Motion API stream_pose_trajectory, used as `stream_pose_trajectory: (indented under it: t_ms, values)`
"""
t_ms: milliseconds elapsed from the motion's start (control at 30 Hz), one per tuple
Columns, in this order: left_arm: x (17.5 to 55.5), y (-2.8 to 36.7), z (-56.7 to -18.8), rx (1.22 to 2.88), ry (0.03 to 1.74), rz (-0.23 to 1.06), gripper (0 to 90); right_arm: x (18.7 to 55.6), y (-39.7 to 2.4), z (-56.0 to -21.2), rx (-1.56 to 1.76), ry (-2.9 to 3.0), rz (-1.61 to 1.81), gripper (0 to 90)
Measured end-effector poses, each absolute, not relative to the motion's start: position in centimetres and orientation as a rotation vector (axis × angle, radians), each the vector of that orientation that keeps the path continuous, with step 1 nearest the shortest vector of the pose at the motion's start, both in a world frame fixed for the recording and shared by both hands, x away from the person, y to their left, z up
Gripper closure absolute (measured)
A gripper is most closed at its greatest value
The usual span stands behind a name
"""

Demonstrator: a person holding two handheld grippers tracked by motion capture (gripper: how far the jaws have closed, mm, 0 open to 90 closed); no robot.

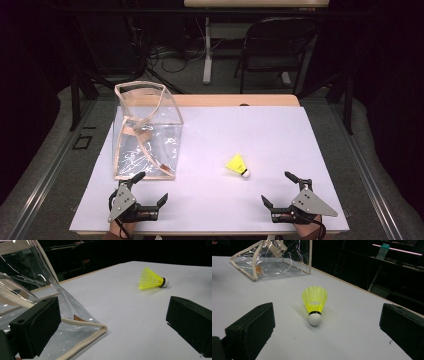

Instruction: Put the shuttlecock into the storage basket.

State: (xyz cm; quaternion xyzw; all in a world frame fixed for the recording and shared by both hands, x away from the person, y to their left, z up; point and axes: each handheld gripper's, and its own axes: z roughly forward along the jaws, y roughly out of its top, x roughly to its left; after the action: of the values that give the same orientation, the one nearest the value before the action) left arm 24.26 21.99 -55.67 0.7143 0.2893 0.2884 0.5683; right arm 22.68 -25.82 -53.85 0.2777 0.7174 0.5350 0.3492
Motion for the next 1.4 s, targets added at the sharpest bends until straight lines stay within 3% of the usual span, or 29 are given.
stream_pose_trajectory:
  t_ms: [700,1400]
  values:
    - [25.0,21.1,-55.0,1.713,0.64,0.66,0.0,22.8,-25.8,-53.8,0.719,1.867,1.39,0.0]
    - [27.0,18.7,-54.5,1.8,0.602,0.555,0.0,22.9,-25.8,-54.0,0.725,1.882,1.389,0.0]
